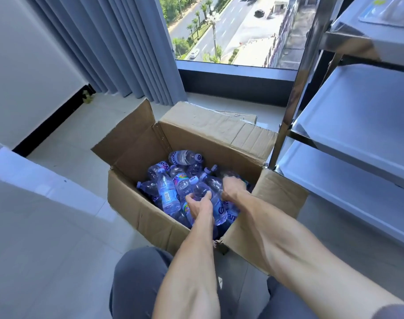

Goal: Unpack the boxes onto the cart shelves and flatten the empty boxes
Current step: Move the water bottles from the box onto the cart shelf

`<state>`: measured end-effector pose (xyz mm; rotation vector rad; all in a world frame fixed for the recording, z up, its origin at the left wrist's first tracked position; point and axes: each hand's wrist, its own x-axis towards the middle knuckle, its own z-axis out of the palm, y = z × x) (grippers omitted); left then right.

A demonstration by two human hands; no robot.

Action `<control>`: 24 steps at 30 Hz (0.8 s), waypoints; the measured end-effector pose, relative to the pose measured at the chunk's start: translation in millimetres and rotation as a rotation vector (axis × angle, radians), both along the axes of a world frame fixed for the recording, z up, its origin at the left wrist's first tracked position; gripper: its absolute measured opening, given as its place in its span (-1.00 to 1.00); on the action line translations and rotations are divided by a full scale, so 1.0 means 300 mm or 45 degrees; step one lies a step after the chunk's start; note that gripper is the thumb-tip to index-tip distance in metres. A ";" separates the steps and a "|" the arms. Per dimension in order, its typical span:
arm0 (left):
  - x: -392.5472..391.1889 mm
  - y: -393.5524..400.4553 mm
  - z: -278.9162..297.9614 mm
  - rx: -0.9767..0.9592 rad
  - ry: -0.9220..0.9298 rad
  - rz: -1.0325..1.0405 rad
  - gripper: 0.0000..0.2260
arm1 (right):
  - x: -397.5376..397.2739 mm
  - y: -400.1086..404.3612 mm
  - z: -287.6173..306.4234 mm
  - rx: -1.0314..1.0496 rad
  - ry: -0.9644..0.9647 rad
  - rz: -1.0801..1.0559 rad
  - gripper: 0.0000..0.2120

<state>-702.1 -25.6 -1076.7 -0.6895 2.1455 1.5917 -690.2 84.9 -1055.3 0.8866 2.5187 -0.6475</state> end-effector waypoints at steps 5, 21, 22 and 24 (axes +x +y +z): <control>-0.064 0.027 0.087 0.122 0.119 -0.043 -0.58 | 0.010 -0.030 0.065 0.039 0.257 -0.343 -0.65; 0.186 0.028 0.490 1.157 0.441 -0.371 -0.60 | 0.598 -0.109 0.484 0.120 1.483 -0.687 -0.38; 0.231 0.019 0.497 1.218 0.426 -0.428 -0.66 | 0.656 -0.128 0.483 0.083 1.542 -0.727 -0.39; 0.326 -0.015 0.518 1.303 0.388 -0.517 -0.74 | 0.763 -0.176 0.481 0.010 1.678 -0.791 -0.40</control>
